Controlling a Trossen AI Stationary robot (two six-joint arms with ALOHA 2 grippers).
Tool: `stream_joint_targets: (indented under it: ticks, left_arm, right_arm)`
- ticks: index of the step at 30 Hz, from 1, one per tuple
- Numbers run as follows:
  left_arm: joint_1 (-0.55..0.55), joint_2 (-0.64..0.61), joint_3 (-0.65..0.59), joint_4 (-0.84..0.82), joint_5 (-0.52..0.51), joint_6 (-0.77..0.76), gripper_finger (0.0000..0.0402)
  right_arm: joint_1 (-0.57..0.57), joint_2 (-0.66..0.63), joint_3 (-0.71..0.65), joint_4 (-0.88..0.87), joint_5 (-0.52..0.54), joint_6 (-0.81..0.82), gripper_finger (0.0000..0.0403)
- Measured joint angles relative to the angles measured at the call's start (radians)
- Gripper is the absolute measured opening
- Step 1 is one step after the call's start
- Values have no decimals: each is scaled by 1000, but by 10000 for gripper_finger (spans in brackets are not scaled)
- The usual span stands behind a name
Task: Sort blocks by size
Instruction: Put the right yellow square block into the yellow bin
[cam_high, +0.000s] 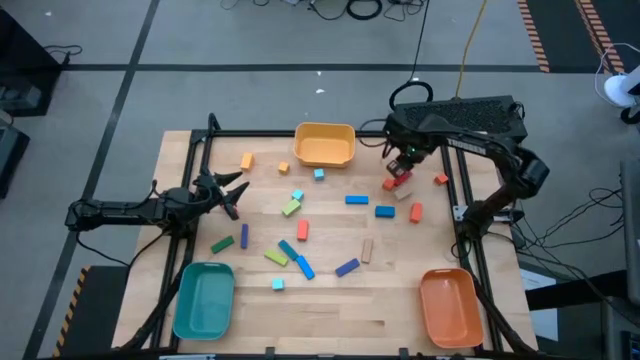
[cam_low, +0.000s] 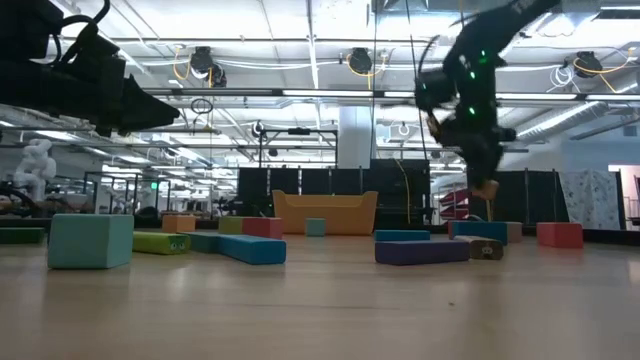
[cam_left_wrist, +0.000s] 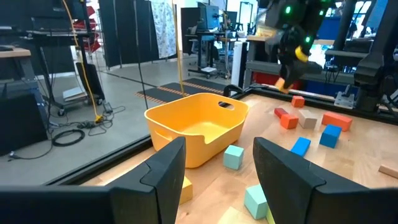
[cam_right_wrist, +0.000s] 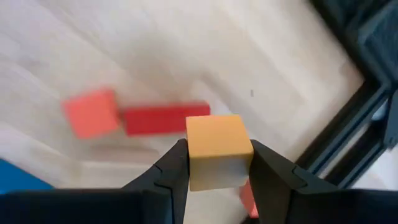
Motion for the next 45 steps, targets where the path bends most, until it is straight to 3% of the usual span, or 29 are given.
stream_joint_targets:
  ticks: [4, 11, 18, 23, 29, 35, 45]
  left_arm:
    - [0, 0, 0, 0, -1, 0, 191]
    - [0, 0, 0, 0, -1, -1, 191]
    - [0, 0, 0, 4, -1, -1, 191]
    - [0, 0, 0, 10, -1, -1, 191]
    - [0, 0, 0, 29, 3, 0, 191]
    - [0, 0, 0, 29, 6, 0, 191]
    - [0, 0, 0, 26, 7, 2, 191]
  right_arm:
    - [39, -3, 52, 63, -7, -5, 122]
    - [92, -3, 71, 303, -149, -43, 122]
    - [119, 8, 72, 508, -157, -66, 122]
    - [127, 58, 72, 648, -162, -79, 122]
    - [125, 167, 77, 844, -276, -58, 122]
    - [125, 310, 219, 832, -288, -70, 122]
    - [118, 543, 513, 574, -282, -106, 122]
